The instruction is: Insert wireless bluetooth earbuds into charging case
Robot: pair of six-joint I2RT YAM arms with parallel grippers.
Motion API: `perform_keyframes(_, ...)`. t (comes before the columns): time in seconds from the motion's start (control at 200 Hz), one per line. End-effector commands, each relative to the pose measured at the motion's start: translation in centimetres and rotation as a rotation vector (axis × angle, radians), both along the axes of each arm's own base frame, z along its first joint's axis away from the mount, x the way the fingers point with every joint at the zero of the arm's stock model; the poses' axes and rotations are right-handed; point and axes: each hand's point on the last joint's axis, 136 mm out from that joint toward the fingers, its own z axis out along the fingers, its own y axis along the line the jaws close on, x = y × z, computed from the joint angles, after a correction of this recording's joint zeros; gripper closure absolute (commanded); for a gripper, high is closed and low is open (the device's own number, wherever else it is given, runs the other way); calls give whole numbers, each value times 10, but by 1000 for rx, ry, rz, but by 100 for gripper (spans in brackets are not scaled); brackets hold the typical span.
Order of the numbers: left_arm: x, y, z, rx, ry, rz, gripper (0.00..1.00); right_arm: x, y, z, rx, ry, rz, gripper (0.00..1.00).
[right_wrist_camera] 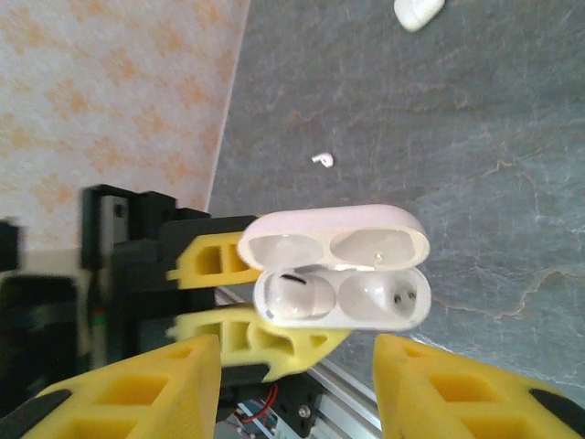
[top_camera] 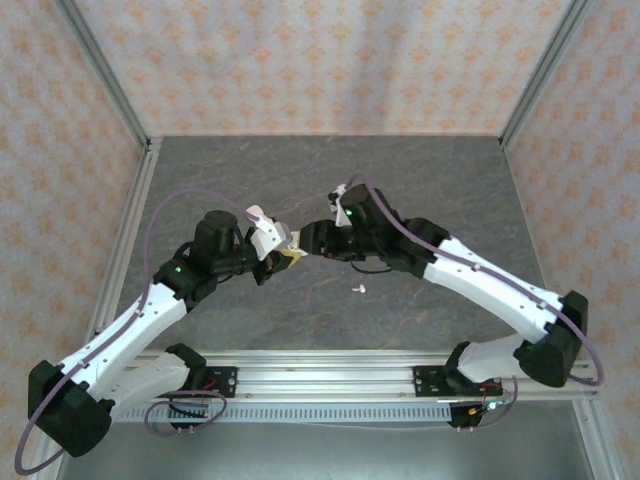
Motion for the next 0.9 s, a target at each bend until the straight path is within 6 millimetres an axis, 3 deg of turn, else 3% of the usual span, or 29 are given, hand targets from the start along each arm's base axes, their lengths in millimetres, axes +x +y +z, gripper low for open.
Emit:
perform_keyframes(0.0,1,-4,20,-46,-46,-18,100,3,10,7,8,-3,-9,53)
perform_keyframes(0.47,8,1,14,-1,-48,19,100,9,19,-10,-104,30,-26,58)
perform_keyframes(0.68,11,0,15,20,-62,29,100,10,19,-27,-173,72,-38,59)
perform_keyframes(0.896,10,-7,12,71,-96,32,100,15,26,-39,-216,110,-42,68)
